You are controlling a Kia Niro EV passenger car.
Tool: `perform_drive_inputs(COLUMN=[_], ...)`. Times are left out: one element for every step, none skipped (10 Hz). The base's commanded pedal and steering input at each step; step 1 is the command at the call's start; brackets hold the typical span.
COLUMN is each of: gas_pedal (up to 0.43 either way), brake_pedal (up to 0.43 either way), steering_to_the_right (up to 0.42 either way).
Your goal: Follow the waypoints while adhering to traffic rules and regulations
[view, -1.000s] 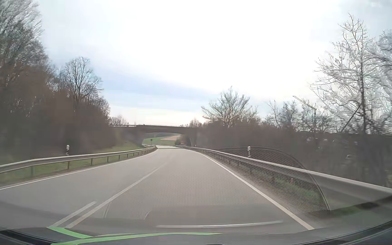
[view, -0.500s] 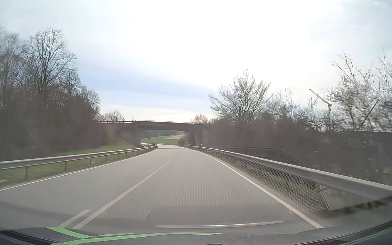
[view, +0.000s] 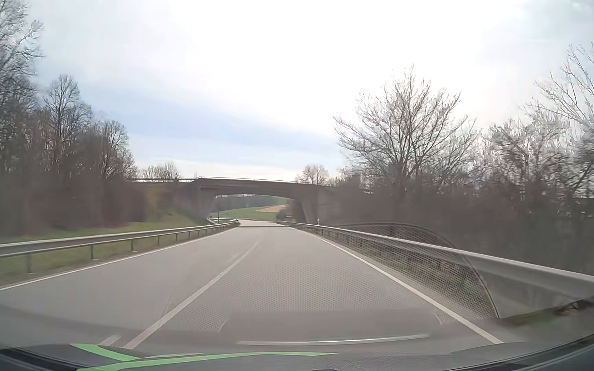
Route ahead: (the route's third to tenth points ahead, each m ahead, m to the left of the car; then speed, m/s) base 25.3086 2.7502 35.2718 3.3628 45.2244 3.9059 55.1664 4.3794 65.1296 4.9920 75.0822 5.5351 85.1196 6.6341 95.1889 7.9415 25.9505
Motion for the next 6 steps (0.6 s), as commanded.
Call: perform_drive_inputs(gas_pedal=[0.150, 0.150, 0.150, 0.150, 0.150, 0.150], brake_pedal=[0.000, 0.000, 0.000, 0.000, 0.000, 0.000], steering_to_the_right=[-0.007, -0.007, -0.007, -0.007, -0.007, -0.007])
